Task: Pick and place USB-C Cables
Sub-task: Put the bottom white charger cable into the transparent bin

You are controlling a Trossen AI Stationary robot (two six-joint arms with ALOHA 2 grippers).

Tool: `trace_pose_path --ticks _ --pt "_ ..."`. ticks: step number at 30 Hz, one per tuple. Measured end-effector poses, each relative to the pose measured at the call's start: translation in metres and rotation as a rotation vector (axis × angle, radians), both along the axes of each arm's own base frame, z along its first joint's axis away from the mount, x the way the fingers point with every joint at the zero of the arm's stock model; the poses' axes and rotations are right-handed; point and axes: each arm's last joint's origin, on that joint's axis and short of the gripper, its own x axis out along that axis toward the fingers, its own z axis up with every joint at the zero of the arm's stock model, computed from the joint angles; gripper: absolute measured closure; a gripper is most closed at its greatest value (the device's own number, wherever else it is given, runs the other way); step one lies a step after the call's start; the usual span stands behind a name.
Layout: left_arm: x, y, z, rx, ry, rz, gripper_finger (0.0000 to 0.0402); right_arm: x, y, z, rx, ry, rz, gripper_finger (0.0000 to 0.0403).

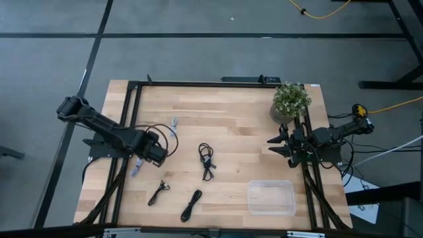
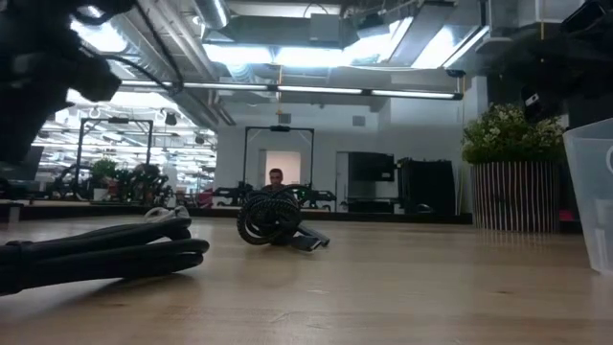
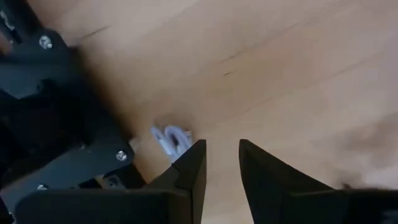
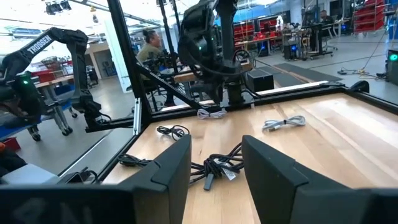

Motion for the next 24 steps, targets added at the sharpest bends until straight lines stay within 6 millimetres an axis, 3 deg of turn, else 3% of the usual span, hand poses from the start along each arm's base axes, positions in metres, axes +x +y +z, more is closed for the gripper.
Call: trace_pose_path --ticks 11,18,24 --pt "-0.013 -0.021 -0.022 0.001 0.123 0.075 0.0314 0.000 0.001 0.000 -0.001 0.004 0.025 0.0256" --pt "-0.011 -0.033 -0.032 0.005 0.137 0.112 0.0314 0.000 0.001 0.000 -0.001 0.004 0.025 0.0256" --pt "-0.010 -0.042 -0.044 -0.052 0.255 0.190 0.0314 0.000 0.001 0.000 0.000 0.004 0.026 0.0256"
